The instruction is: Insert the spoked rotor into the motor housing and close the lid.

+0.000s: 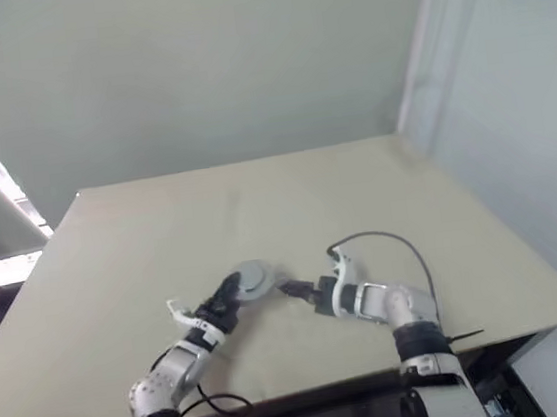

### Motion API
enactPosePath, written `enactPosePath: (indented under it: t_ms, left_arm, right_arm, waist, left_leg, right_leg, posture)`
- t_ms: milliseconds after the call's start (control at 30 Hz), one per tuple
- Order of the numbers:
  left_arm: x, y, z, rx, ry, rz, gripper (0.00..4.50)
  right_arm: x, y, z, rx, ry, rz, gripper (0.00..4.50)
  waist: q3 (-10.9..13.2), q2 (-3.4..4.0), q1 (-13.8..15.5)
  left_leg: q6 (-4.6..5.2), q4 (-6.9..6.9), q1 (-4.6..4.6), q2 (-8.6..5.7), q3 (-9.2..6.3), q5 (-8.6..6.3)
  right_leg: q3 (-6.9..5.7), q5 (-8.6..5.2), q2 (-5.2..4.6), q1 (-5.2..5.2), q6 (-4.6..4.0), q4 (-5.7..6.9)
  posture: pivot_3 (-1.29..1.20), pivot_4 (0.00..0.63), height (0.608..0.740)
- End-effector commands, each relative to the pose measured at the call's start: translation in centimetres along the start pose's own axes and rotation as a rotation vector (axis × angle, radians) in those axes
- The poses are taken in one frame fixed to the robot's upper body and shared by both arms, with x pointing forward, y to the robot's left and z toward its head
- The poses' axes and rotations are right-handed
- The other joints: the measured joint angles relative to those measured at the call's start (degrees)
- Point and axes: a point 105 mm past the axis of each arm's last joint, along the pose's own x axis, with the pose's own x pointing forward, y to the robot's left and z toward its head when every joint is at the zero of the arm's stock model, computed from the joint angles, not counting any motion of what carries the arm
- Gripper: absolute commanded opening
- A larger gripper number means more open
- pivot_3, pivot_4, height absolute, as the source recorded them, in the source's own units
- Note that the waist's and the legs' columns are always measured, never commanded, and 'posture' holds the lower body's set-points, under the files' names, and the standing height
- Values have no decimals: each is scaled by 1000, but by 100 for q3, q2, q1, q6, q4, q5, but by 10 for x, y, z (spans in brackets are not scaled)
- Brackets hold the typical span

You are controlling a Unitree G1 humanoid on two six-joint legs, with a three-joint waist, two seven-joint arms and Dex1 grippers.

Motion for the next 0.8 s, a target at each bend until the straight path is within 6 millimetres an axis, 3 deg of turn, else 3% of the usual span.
enactPosePath:
  t_ms: [33,233,333,500,800]
  left_arm:
    - [0,-20,59,213,-281,22,1993]
    - [-3,-28,89,547,-338,84,1991]
    - [-4,-29,98,628,-325,112,1990]
    - [-11,-20,106,686,-324,195,1980]
    - [-17,-16,115,683,-365,253,1980]
  right_arm:
    - [-2,12,16,-131,-51,21,4500]
    - [-5,18,12,-201,-43,27,4500]
    - [-6,22,10,-307,-42,22,4500]
    - [-10,38,11,-514,-101,64,4500]
    - [-13,49,4,-584,-116,122,4500]
  waist:
    - [0,-1,3]
    - [0,-7,38]
    - [-1,-9,107]
    - [0,-12,160]
    - [1,-36,159]
  left_leg:
    - [0,0,0,1,1,0]
    - [-1,0,-4,-1,-1,0]
    - [0,0,-6,-4,-2,0]
    - [0,1,-7,-5,-3,0]
    - [-1,3,-3,-2,-6,0]
  right_leg:
    - [1,0,1,-1,0,0]
    - [-1,0,0,0,-1,-5]
    - [-3,0,-2,0,1,-8]
    - [-4,0,-4,0,2,-10]
    - [-8,1,-3,1,1,-3]
  posture:
    - [0,0,740]
    - [0,0,740]
    - [0,0,740]
    - [0,0,740]
    - [0,0,740]
